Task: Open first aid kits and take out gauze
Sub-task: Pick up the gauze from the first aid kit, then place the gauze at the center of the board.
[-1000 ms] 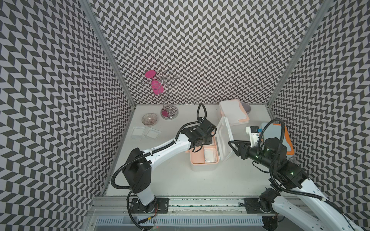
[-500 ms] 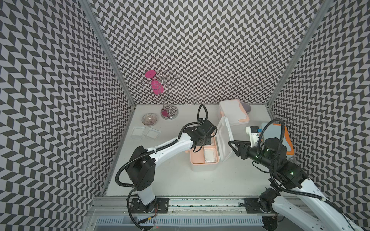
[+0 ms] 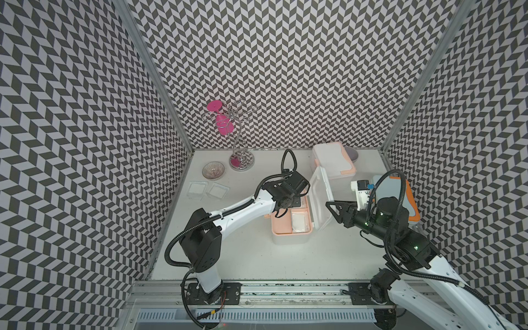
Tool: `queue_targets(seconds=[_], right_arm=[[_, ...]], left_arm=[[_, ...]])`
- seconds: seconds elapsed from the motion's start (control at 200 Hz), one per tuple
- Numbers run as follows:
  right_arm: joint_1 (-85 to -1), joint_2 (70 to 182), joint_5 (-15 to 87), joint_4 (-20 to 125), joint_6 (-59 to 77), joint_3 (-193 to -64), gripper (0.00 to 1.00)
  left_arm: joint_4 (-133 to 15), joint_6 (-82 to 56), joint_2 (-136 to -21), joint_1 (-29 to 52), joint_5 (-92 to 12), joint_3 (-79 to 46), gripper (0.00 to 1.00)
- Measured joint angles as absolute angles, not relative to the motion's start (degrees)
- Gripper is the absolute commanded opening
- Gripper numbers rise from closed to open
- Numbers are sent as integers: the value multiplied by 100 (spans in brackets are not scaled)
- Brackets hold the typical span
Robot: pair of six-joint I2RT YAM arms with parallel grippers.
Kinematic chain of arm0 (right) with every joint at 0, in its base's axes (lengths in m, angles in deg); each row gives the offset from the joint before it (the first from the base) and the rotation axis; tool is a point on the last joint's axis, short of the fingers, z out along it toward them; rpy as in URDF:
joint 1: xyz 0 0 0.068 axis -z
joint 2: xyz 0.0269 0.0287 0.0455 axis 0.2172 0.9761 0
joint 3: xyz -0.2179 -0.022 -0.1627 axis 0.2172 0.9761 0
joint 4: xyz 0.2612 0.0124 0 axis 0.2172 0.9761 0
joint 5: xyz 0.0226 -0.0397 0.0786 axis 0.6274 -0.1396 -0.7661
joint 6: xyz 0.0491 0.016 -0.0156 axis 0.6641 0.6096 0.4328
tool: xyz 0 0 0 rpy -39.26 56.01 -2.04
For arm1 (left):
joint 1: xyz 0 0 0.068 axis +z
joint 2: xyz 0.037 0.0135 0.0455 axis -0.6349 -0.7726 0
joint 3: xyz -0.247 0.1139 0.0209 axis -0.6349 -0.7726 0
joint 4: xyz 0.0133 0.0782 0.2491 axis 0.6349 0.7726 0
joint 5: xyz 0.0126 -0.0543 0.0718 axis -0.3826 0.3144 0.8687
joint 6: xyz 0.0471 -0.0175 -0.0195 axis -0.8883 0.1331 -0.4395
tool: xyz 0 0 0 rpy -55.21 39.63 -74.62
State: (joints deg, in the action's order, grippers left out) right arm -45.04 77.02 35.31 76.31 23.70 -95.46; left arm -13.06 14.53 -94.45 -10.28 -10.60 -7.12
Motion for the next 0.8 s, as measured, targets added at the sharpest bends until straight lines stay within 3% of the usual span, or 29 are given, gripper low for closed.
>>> queue_targets(seconds=[0.31, 0.491, 0.666, 0.796], right_arm=[[-4504, 7728, 3531, 7605, 2370, -9533, 50], [-4504, 7793, 3529, 7607, 2368, -9498, 61], [-4504, 7844, 3516, 7609, 2348, -9491, 74], [-4504, 7866, 3490, 7611, 2326, -9491, 85]], left_arm=[[-1284, 1464, -8861, -1026, -1058, -715, 0], [-1336, 1530, -8101, -783, -1060, -1012, 0], [-1483, 1661, -7191, 10, -1084, -1862, 0], [-1664, 1739, -6503, 1064, -1303, -2690, 0]])
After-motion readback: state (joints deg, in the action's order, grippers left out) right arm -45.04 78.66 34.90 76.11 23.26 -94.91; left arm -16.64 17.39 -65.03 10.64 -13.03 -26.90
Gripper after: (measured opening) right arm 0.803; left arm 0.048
